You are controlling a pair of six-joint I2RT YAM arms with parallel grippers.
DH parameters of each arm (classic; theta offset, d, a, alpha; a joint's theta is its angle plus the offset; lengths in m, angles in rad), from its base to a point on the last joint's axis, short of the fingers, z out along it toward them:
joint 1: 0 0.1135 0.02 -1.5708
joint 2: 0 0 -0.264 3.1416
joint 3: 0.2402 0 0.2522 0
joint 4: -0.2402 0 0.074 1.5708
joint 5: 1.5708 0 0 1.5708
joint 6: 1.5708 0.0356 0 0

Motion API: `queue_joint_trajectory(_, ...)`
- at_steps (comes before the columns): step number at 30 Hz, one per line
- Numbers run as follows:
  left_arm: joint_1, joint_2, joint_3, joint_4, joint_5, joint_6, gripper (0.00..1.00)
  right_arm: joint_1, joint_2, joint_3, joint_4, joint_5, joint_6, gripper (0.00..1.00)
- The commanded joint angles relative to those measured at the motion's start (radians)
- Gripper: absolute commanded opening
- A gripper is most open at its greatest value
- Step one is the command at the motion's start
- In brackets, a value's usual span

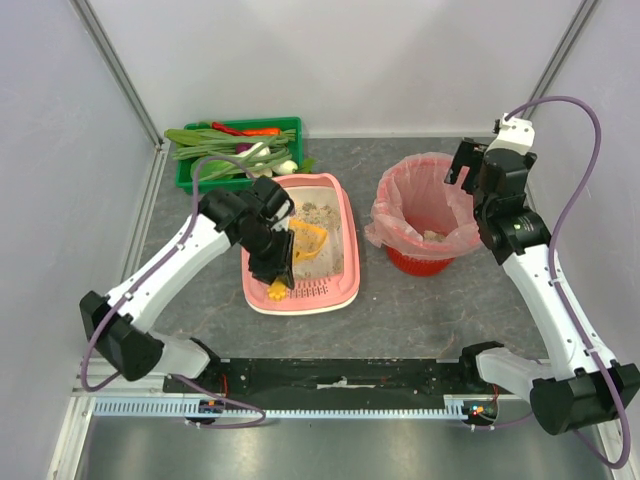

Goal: Clean the litter box

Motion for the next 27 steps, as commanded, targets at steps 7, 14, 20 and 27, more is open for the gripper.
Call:
queue_joint_trajectory(7,0.195,0.133,0.130,-0.069,0.342,-0.024,0.02,-0.001,-0.039,-0.018,0.025,0.057,0.030,0.96)
queue_joint_trajectory(14,0.253,0.156,0.098,-0.074,0.385,-0.060,0.02,-0.001,-0.045,-0.025,0.024,0.078,0.029,0.96)
queue_joint_trajectory(20,0.313,0.136,-0.010,-0.002,0.450,-0.147,0.02,-0.001,-0.053,-0.039,0.022,0.095,0.026,0.96)
queue_joint_trajectory(27,0.346,0.178,-0.013,-0.004,0.379,-0.115,0.02,-0.001,-0.056,-0.047,0.021,0.103,0.024,0.96)
